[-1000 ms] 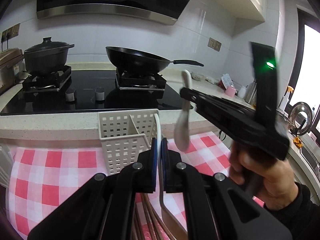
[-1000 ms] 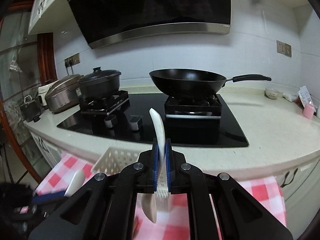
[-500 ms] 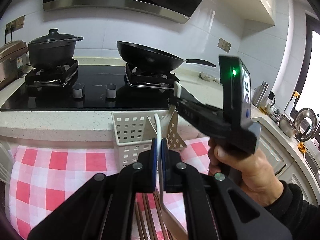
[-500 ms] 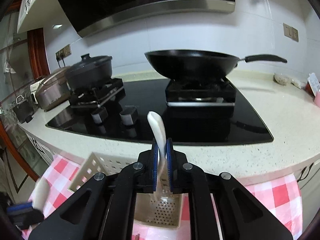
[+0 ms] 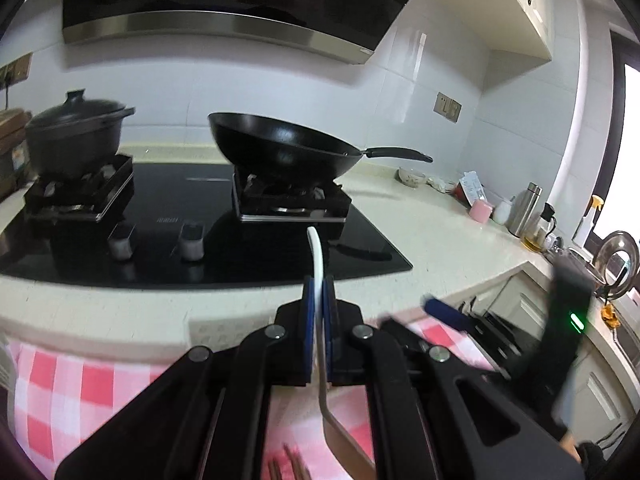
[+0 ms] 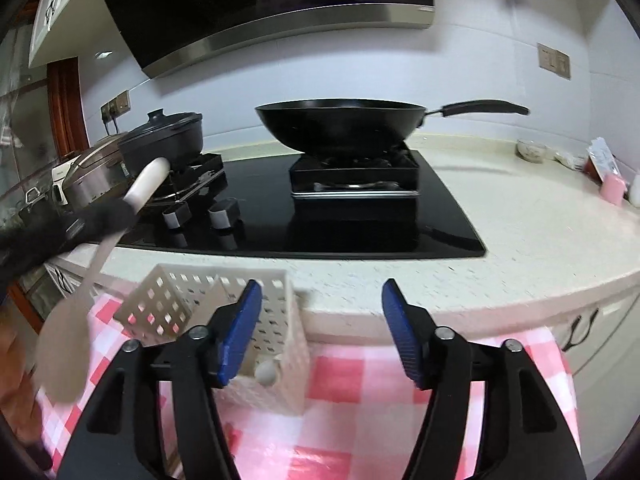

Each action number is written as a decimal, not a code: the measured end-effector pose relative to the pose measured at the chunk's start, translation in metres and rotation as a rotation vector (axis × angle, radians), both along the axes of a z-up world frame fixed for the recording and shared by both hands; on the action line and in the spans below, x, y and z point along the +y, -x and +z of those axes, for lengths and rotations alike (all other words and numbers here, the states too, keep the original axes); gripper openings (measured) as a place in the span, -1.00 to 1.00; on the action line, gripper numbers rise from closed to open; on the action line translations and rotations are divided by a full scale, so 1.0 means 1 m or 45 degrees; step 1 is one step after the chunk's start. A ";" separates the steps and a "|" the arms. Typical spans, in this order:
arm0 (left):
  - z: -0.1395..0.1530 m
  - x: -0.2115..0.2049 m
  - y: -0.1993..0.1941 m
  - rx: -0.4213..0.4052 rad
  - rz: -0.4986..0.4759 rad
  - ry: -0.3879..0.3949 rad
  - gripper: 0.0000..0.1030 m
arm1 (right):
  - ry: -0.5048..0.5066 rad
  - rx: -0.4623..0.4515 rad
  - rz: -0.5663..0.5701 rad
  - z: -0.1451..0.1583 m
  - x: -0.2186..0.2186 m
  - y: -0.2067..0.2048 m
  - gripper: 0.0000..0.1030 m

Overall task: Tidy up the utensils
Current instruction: 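Lower the smaller white spoon into the caddy and open the left gripper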

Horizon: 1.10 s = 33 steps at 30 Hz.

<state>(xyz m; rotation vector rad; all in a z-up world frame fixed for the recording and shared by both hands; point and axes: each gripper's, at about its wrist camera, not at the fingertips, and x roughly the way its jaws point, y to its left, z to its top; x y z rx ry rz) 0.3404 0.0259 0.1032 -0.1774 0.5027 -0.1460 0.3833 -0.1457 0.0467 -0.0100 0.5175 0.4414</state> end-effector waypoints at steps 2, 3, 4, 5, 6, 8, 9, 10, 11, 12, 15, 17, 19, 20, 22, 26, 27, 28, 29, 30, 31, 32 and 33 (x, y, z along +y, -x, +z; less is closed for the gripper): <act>-0.001 -0.005 -0.014 -0.009 0.002 -0.019 -0.92 | 0.009 0.004 -0.005 -0.003 -0.008 0.006 0.29; -0.003 -0.007 -0.020 -0.012 0.005 -0.028 -0.92 | 0.010 0.011 -0.001 -0.005 -0.013 0.010 0.31; -0.004 -0.008 -0.026 -0.015 0.015 -0.039 -0.92 | 0.008 0.019 0.003 -0.007 -0.017 0.012 0.35; -0.007 -0.009 -0.032 -0.021 0.024 -0.053 -0.92 | 0.009 0.026 0.004 -0.008 -0.020 0.015 0.38; -0.009 -0.009 -0.037 -0.021 0.028 -0.058 -0.92 | 0.013 0.035 0.008 -0.010 -0.022 0.017 0.41; -0.015 -0.008 -0.046 -0.017 0.049 -0.062 -0.92 | 0.020 0.043 0.022 -0.013 -0.024 0.021 0.41; -0.018 -0.008 -0.051 -0.019 0.061 -0.069 -0.92 | 0.023 0.046 0.028 -0.014 -0.024 0.023 0.42; -0.020 -0.008 -0.055 -0.019 0.066 -0.077 -0.92 | 0.025 0.048 0.033 -0.015 -0.024 0.025 0.43; -0.024 -0.008 -0.060 -0.017 0.083 -0.092 -0.92 | 0.026 0.051 0.041 -0.016 -0.024 0.027 0.44; -0.026 -0.008 -0.063 -0.014 0.094 -0.103 -0.92 | 0.027 0.054 0.051 -0.017 -0.023 0.028 0.47; -0.034 -0.011 -0.068 -0.015 0.131 -0.167 -0.91 | 0.031 0.058 0.069 -0.018 -0.021 0.031 0.48; -0.039 -0.011 -0.070 -0.003 0.132 -0.180 -0.91 | 0.033 0.060 0.075 -0.018 -0.020 0.032 0.50; -0.044 -0.010 -0.070 0.008 0.131 -0.186 -0.88 | 0.031 0.066 0.077 -0.019 -0.021 0.032 0.51; -0.045 -0.009 -0.068 0.013 0.126 -0.186 -0.87 | 0.029 0.069 0.077 -0.019 -0.021 0.032 0.51; -0.048 -0.008 -0.064 0.021 0.116 -0.179 -0.87 | 0.030 0.074 0.075 -0.020 -0.022 0.032 0.51; -0.045 -0.004 -0.055 0.038 0.084 -0.153 -0.55 | 0.026 0.092 0.068 -0.021 -0.024 0.034 0.53; -0.044 -0.004 -0.051 0.042 0.073 -0.143 -0.37 | 0.027 0.099 0.069 -0.022 -0.024 0.035 0.55; -0.041 -0.003 -0.048 0.044 0.065 -0.131 -0.21 | 0.028 0.105 0.073 -0.024 -0.024 0.037 0.56; -0.038 -0.003 -0.043 0.035 0.057 -0.119 -0.21 | 0.028 0.110 0.077 -0.025 -0.025 0.040 0.56; -0.034 -0.001 -0.036 0.024 0.052 -0.110 -0.21 | 0.024 0.116 0.080 -0.027 -0.025 0.043 0.56; -0.030 0.002 -0.028 0.012 0.047 -0.098 -0.21 | 0.017 0.126 0.081 -0.030 -0.026 0.047 0.56; -0.027 0.005 -0.020 0.004 0.044 -0.077 -0.20 | 0.009 0.137 0.080 -0.033 -0.027 0.050 0.56; -0.024 0.009 -0.011 -0.002 0.043 -0.047 -0.20 | 0.000 0.153 0.078 -0.037 -0.029 0.055 0.56</act>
